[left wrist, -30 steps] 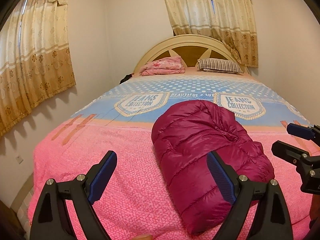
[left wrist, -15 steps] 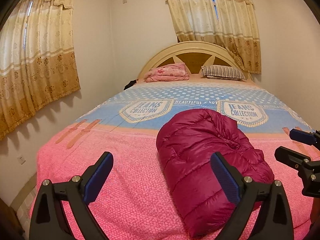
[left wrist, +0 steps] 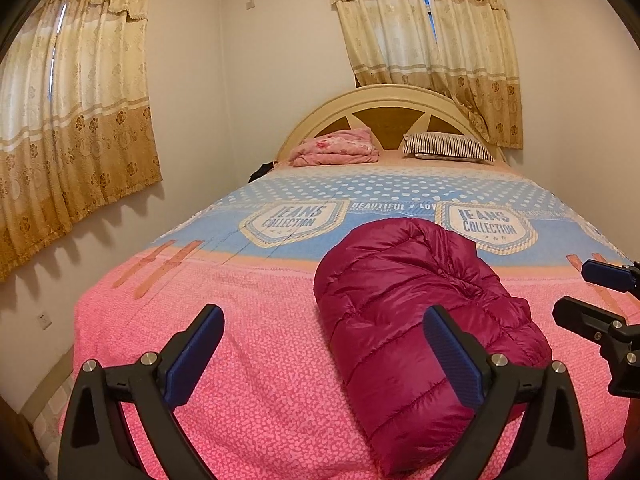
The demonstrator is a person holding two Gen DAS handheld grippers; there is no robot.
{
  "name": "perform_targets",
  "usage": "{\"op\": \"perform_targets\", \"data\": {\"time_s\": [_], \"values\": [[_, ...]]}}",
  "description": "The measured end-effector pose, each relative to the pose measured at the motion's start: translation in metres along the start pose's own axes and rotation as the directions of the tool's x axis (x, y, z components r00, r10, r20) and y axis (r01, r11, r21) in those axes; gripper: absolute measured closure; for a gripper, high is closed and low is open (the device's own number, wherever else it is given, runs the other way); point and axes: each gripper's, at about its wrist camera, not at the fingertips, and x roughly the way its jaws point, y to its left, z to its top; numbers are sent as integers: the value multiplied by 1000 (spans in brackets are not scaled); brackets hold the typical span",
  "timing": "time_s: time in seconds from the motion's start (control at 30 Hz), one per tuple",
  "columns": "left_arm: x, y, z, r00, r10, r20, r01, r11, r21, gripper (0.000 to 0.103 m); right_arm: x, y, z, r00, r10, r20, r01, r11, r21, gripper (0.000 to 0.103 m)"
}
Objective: Fold large clothes
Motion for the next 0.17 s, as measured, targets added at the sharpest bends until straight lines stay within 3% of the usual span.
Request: {"op": "perform_targets", "data": {"time_s": [0.17], "values": [[-1,-3,-1,1000,6,8,-6,1000,13,3,0,0,0,1000,-1,0,1,1000,0,21]]}}
